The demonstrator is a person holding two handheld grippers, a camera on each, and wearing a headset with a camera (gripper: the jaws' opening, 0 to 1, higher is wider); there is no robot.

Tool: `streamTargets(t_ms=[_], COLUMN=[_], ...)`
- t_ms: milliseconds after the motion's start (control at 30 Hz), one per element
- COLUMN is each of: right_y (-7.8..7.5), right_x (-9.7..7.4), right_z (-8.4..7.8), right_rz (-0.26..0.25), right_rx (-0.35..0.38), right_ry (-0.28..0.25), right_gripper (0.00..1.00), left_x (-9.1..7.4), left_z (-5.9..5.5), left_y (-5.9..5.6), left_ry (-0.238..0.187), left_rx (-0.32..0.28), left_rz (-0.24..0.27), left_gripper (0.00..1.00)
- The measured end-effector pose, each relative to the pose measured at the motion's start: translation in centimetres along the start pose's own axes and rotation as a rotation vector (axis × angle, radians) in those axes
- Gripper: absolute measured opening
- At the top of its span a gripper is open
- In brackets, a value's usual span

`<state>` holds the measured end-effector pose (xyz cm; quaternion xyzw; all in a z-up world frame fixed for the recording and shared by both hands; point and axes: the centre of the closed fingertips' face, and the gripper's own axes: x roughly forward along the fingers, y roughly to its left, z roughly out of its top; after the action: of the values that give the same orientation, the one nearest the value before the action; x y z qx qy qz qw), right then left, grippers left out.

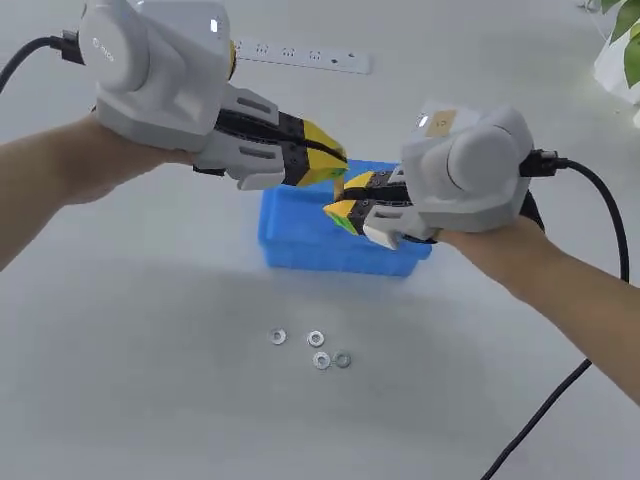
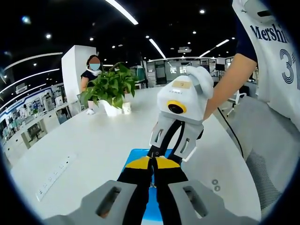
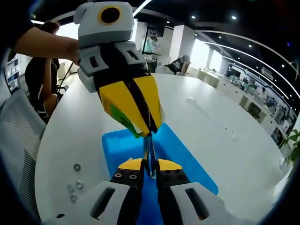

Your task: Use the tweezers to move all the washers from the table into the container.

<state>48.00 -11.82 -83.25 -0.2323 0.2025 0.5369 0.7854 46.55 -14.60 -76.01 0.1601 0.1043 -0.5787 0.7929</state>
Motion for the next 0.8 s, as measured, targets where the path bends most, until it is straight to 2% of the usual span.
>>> streamTargets(t_ms=[167,800], right_y=[-0.02,-0.08], right_x=[0.16,-0.03], right_z=[-0.50,-0.34], right_rz=[-0.003,0.002], right_rx=[0.002,0.039], right_ry=[0.020,0.010], right_gripper=[0.11,0.13], left_x=[0.36,0.15], left_z=[-0.22,-0.32], left_y=[-0.17,0.05], left_ry=[0.009,0.023], left_rx=[-0.010,0.013], left_rz=[-0.003,-0.007], left_gripper=[0.05,0.05])
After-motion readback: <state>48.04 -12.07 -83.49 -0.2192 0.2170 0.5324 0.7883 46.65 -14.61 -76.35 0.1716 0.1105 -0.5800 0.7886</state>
